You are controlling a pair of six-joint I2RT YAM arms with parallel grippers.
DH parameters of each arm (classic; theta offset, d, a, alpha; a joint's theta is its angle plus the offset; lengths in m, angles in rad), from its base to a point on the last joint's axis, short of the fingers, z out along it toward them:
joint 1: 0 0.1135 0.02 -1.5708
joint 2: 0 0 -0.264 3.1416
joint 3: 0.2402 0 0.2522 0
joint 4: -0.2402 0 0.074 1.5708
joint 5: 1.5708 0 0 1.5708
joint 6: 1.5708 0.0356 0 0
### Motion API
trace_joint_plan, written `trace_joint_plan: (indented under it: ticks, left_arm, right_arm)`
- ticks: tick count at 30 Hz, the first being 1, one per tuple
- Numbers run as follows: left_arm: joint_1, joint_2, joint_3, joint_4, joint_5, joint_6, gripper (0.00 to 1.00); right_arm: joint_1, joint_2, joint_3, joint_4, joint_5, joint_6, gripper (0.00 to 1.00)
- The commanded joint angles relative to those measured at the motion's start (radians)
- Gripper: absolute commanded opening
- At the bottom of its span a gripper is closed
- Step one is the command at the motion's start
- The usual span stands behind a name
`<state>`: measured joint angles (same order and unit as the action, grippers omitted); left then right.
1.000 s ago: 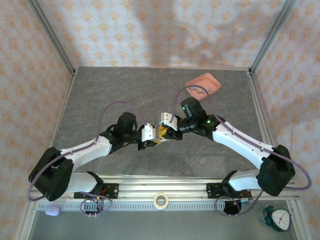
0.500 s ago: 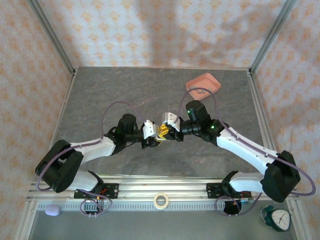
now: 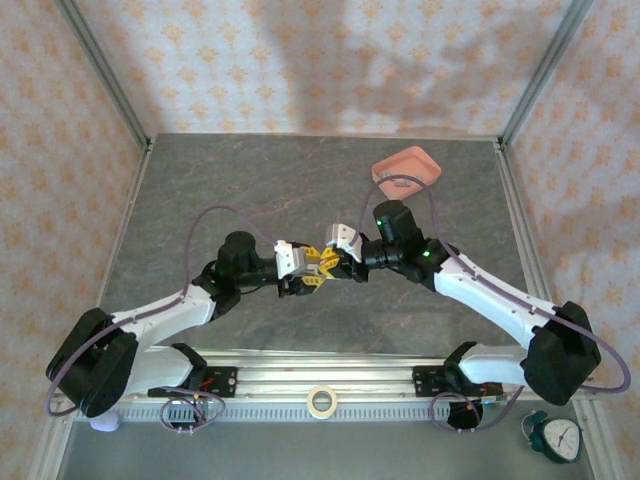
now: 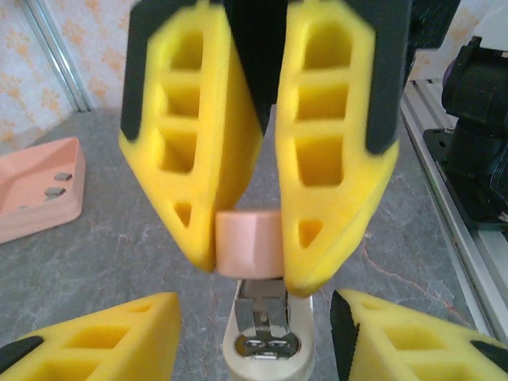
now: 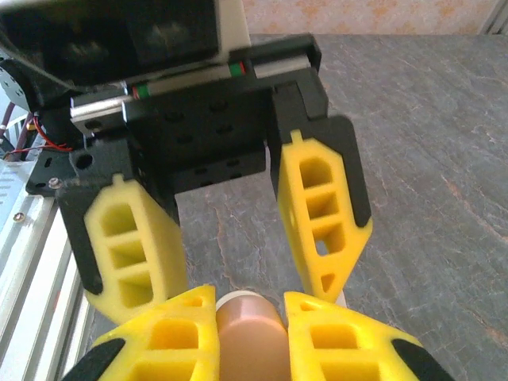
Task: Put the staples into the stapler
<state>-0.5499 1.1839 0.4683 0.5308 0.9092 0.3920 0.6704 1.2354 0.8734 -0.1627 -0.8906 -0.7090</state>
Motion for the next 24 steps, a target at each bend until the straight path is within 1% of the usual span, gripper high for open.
trace_joint_plan:
  ticks: [1, 6, 11, 13, 17, 24]
  left_arm:
    - [-0.002, -0.026, -0.006, -0.039, -0.002, 0.015, 0.5]
    - [-0.002, -0.008, 0.018, -0.129, -0.024, 0.069, 0.33]
    - [-0.002, 0.026, 0.021, -0.136, -0.04, 0.084, 0.22]
    - [-0.002, 0.046, 0.027, -0.134, -0.046, 0.087, 0.2]
    - [-0.002, 0.089, 0.036, -0.102, -0.043, 0.076, 0.18]
    - [-0.007, 0.171, 0.037, 0.054, -0.03, 0.009, 0.18]
  right_arm:
    - [-0.003, 0.005, 0.014, 0.006, -0.01, -0.013, 0.15]
    - [-0.003, -0.001, 0.021, 0.01, -0.023, -0.012, 0.15]
    - [-0.003, -0.026, 0.02, 0.042, -0.038, 0.008, 0.15]
    - [-0.003, -0.035, 0.016, 0.071, -0.047, 0.027, 0.15]
    - [-0.005, -0.045, 0.0, 0.145, -0.058, 0.075, 0.14]
    - [-0.005, -0.046, -0.036, 0.281, -0.071, 0.163, 0.13]
